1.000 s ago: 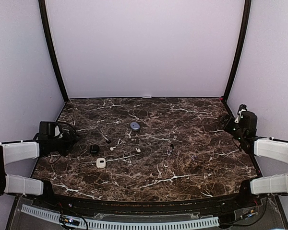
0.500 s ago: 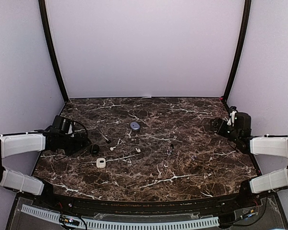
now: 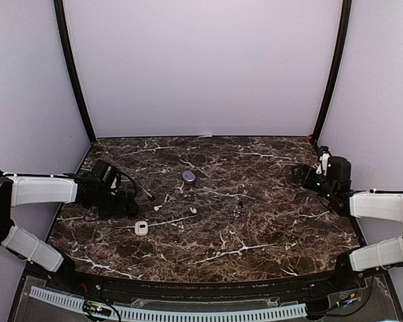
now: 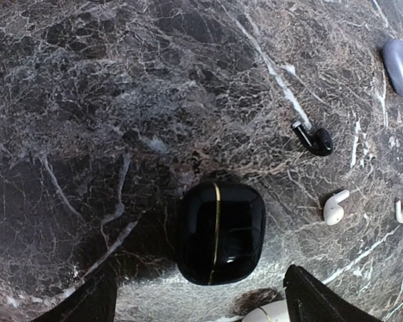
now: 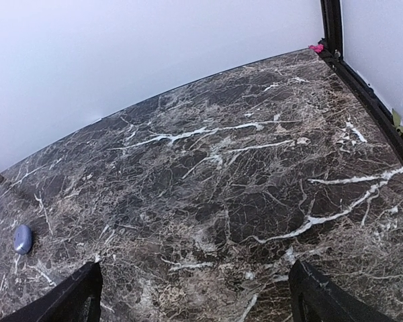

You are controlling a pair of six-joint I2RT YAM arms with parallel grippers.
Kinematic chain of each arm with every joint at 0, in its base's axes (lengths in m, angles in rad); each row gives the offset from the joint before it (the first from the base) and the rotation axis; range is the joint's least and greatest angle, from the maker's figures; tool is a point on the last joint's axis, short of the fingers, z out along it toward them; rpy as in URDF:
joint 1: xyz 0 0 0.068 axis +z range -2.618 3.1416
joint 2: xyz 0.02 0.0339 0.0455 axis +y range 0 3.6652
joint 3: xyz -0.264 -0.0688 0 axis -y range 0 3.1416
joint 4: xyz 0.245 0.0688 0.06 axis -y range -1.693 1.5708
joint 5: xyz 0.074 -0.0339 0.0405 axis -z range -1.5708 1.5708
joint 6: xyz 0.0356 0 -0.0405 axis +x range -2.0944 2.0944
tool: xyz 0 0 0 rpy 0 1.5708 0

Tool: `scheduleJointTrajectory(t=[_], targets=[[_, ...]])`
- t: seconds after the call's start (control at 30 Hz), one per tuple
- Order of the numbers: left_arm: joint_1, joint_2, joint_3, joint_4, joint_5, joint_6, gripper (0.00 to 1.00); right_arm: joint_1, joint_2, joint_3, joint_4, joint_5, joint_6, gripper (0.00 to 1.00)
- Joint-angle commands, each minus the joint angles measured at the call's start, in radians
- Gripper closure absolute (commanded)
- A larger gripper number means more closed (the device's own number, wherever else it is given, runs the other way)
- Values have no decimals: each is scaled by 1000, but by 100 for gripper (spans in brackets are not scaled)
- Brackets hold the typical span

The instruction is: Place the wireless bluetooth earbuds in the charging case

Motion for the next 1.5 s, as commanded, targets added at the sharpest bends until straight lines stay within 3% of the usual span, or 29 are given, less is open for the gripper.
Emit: scheduleJointTrajectory(t=[0.0, 0.23, 0.6, 0.83, 1.0, 1.47], targets=[[-24, 43, 50, -78, -37, 27, 1, 8, -11, -2, 43, 8, -17, 4], [-32, 104, 79, -93, -12, 39, 1, 12, -7, -2, 47, 7, -23, 4], [-37, 188, 130, -97, -20, 44, 13, 12, -3, -9, 54, 16, -26, 4], [-88, 255, 218, -204, -154, 34, 25, 12, -3, -9, 54, 20, -26, 4], [-101, 270, 234, -235, -181, 27, 38, 12, -5, -10, 54, 21, -26, 4], [-118, 208, 260, -245, -246, 55, 47, 12, -10, -10, 51, 24, -27, 4]])
